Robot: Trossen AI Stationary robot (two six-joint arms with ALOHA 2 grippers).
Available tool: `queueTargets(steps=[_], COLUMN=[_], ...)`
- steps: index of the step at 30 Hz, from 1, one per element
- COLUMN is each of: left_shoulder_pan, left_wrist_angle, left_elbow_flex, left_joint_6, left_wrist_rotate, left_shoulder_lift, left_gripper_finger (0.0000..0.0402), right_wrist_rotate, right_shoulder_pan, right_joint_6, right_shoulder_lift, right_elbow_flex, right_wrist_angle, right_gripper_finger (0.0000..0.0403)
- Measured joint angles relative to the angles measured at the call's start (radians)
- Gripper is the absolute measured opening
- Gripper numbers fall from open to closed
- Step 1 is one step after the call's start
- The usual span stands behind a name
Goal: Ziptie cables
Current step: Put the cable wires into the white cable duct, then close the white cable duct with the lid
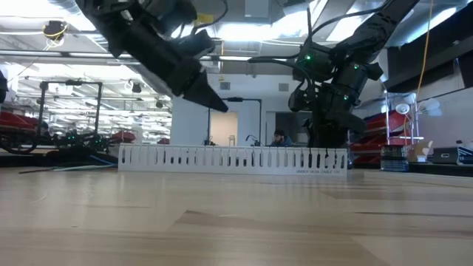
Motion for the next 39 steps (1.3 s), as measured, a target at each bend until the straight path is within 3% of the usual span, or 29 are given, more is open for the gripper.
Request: queueTargets(steps=[11,27,39], left_shoulder_pan=[0.001,0.001,0.001], left_wrist_angle=[-0.008,-0.016,-0.015], left_elbow_flex=[-0.028,-0.028,-0.028], left_joint_6=[-0.015,-0.031,-0.038], left_wrist_rotate=[-0.001,-0.001,-0.001], left_shoulder_lift=[0.001,0.001,0.001], left_gripper_finger=[0.0151,0.0150,0.0150], right_wrist_rotate=[0.001,0.044,0.063], right_shoulder_pan=[0.000,0.000,0.009], right_joint_6=[-0.002,0.002,0.103], right_shoulder_lift=[0.000,0.000,-0.030], right_elbow_flex=[0.093,0.251,0.370], right_wrist_angle=[-0.129,-0.405,-0.730], right_gripper_finger=[0.0219,0.0222,0.0222])
